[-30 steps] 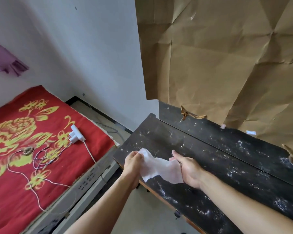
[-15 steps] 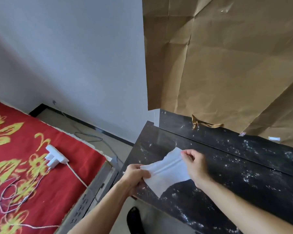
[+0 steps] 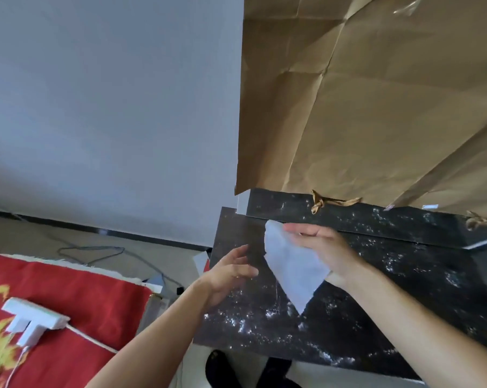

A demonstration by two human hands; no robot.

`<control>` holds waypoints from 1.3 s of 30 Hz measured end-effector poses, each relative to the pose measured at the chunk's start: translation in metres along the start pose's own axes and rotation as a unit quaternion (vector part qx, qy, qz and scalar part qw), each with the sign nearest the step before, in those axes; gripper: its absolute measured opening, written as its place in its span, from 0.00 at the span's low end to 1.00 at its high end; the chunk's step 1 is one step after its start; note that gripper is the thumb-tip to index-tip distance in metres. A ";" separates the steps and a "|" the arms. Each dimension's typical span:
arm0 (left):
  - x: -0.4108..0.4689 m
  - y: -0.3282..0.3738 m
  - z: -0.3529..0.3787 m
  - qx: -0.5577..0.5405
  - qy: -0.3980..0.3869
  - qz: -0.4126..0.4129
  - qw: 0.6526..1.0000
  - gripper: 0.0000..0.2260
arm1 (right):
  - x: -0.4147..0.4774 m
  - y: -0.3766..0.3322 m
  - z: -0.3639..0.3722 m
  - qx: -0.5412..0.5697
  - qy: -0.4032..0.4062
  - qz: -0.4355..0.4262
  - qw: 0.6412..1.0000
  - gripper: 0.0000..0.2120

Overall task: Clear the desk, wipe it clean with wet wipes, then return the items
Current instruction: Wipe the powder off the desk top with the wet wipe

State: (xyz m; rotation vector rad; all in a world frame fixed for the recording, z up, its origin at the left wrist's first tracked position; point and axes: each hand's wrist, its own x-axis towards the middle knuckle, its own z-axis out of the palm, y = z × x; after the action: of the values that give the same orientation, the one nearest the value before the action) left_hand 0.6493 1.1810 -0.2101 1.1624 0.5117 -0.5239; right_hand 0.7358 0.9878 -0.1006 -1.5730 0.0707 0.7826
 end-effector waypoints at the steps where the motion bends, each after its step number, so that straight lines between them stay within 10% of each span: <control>1: 0.002 0.004 0.002 -0.014 -0.053 -0.008 0.998 0.36 | -0.002 -0.006 -0.003 0.032 0.000 0.013 0.999 0.10; 6: 0.007 0.011 0.019 -0.091 -0.174 -0.008 0.980 0.27 | 0.006 -0.006 -0.025 0.136 0.059 0.048 0.988 0.13; 12: 0.025 0.005 0.020 -0.307 -0.004 -0.035 0.951 0.13 | 0.029 0.051 -0.046 0.078 0.204 0.092 0.972 0.13; 20: 0.034 0.003 -0.001 -0.001 0.262 -0.013 0.965 0.09 | 0.064 0.079 -0.046 -0.069 0.263 0.041 0.961 0.14; 33: 0.094 0.008 -0.019 0.152 0.263 0.011 0.953 0.19 | 0.139 0.098 -0.052 -0.468 0.130 -0.206 0.850 0.17; 39: 0.068 -0.010 -0.040 0.198 0.371 0.013 0.907 0.18 | 0.157 0.110 0.034 -0.577 -0.022 -0.143 0.804 0.20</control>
State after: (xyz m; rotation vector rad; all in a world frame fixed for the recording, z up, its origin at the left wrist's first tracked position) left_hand 0.6911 1.2076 -0.2720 1.7647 1.0732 -0.1371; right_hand 0.7879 1.0605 -0.2740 -2.6176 -0.8127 0.6204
